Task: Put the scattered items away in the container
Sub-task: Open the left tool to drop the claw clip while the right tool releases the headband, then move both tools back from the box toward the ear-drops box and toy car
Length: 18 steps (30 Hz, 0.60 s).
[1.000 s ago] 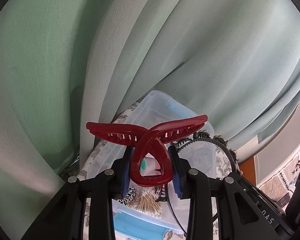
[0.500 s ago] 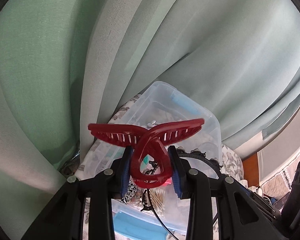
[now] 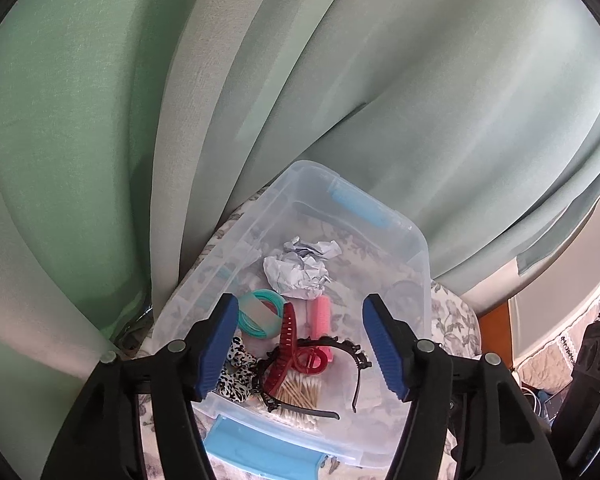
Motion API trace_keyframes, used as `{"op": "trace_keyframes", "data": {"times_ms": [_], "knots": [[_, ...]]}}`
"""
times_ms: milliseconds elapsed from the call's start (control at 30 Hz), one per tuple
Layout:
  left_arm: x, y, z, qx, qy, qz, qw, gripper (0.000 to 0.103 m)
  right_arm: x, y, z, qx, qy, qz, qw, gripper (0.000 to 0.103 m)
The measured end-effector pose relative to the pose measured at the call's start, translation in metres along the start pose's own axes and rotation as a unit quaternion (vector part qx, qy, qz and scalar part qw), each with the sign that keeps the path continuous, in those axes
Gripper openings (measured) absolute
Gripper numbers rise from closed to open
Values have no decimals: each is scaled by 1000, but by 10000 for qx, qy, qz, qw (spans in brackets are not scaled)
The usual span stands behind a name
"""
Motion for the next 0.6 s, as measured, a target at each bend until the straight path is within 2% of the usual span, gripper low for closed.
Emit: {"op": "trace_keyframes", "data": {"times_ms": [300, 533, 600], "knots": [[-2, -1, 10, 89, 95, 11, 9999, 73, -7, -4, 3, 11, -20, 70, 10000, 73], [-10, -4, 22, 244, 258, 121, 9993, 77, -19, -9, 5, 25, 14, 269, 9996, 96], [-15, -6, 27, 304, 333, 178, 9988, 81, -25, -11, 9, 78, 46, 345, 9994, 100]]}}
Point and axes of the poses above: each gripper's, at about its wrist camera, not at the fingertips, and x roughly the way its jaws point, z to its right, y to its top, the point moved 2 cm from there along x, roughly the way its jaws point, and after that the axes turned 13 degrees about -z, right-handed, at the moved point
